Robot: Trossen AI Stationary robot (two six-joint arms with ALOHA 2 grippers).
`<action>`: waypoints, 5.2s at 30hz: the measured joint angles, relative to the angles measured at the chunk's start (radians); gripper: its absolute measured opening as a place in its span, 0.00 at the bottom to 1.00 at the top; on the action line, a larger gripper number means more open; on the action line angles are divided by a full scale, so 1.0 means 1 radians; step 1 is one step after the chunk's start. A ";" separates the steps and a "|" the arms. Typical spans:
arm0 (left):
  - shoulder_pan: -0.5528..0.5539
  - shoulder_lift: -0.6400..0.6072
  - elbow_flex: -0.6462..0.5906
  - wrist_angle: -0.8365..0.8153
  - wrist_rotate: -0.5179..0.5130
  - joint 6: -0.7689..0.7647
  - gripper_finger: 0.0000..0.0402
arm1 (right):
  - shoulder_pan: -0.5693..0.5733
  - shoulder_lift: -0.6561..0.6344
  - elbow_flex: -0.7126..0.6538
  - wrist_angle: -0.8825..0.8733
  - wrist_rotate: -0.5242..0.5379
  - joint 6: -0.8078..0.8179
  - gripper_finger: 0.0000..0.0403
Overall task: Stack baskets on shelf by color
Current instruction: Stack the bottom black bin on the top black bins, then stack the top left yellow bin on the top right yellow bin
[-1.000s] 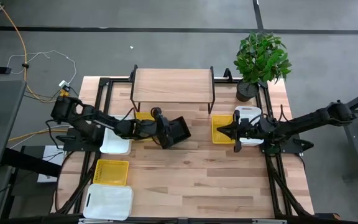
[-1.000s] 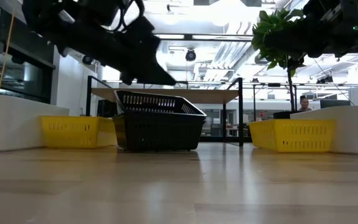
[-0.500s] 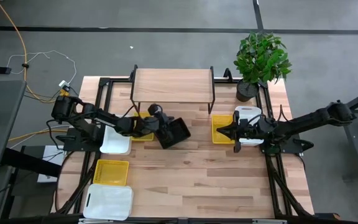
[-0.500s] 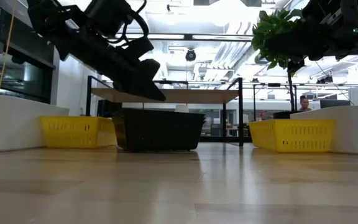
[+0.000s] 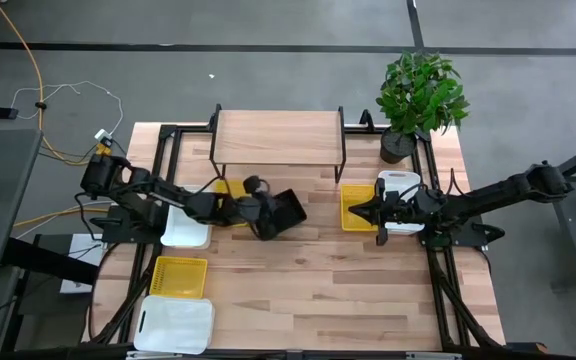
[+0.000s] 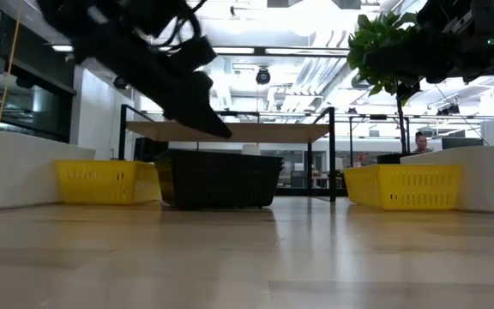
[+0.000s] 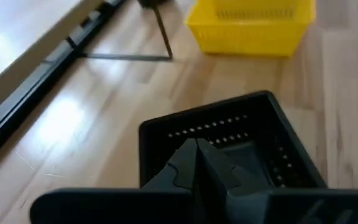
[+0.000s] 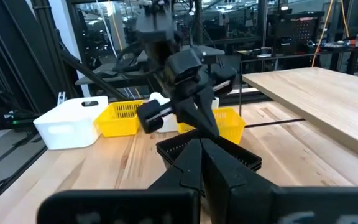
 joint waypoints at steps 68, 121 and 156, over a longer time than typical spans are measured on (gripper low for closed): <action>-0.025 0.371 0.531 -0.343 0.210 0.029 0.00 | 0.000 0.000 0.001 0.000 -0.008 0.009 0.00; 0.017 -0.198 -0.007 -0.619 0.028 -0.719 0.58 | 0.000 0.011 0.000 0.008 0.013 0.058 0.00; -0.058 -0.218 -0.006 -0.620 -0.120 -0.774 0.03 | 0.000 0.011 0.000 0.004 0.011 0.061 0.00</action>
